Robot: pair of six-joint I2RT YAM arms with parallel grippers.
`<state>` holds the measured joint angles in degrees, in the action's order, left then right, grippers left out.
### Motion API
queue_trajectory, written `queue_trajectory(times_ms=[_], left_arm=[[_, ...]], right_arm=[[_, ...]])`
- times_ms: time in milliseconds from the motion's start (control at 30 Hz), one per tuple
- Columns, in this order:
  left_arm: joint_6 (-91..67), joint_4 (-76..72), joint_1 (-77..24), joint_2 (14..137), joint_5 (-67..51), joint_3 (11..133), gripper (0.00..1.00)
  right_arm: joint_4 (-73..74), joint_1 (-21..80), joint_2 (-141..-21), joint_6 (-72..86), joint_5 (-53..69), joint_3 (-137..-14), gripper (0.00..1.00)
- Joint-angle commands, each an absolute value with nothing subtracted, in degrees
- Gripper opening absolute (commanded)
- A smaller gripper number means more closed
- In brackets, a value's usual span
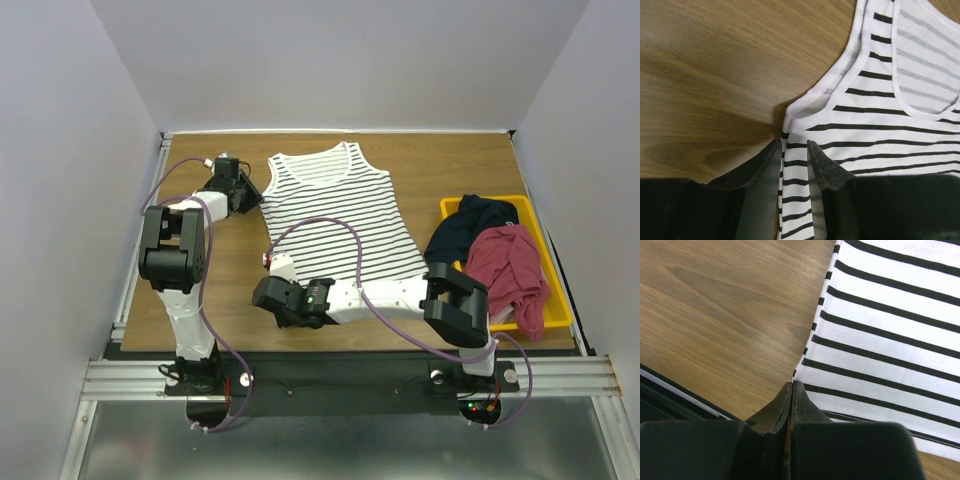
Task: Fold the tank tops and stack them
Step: Fold the tank top
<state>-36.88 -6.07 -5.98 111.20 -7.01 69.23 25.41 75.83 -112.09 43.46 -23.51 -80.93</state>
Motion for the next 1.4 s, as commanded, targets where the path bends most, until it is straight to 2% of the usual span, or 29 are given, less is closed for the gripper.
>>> queue_trajectory(times_ms=[0, 167, 333, 600, 633, 733, 1133, 1367], left_arm=[[-35.5, -4.8, -6.5, 112.2, -4.6, 72.2, 0.40], [-34.8, -3.4, -7.0, 113.7, -3.0, 74.7, 0.43], [-34.2, -1.6, -7.7, 114.8, -0.4, 76.5, 0.39], [-33.9, -1.1, -8.1, 115.1, -0.4, 76.8, 0.17], [-33.9, -1.0, -8.1, 114.8, -0.4, 77.0, 0.10], [-33.9, -0.1, -8.1, 113.6, 2.5, 77.6, 0.00], [-34.3, 4.9, -6.4, 108.7, 9.7, 79.5, 0.00], [-32.3, 6.2, -5.6, 108.0, 8.0, 81.6, 0.00]], right_arm=[[23.2, 76.5, -109.6, 44.4, -23.6, -81.3, 0.00], [23.2, 76.5, -109.2, 44.6, -23.7, -80.9, 0.00], [23.2, 76.5, -108.9, 44.6, -23.8, -80.9, 0.00], [23.2, 76.5, -108.5, 44.7, -23.9, -80.8, 0.00], [23.2, 76.5, -108.3, 44.7, -23.7, -80.8, 0.00], [23.2, 76.5, -108.6, 44.6, -23.2, -81.4, 0.01], [22.3, 79.1, -116.1, 44.0, -17.3, -91.0, 0.00], [21.3, 79.1, -115.3, 44.4, -18.6, -90.1, 0.00]])
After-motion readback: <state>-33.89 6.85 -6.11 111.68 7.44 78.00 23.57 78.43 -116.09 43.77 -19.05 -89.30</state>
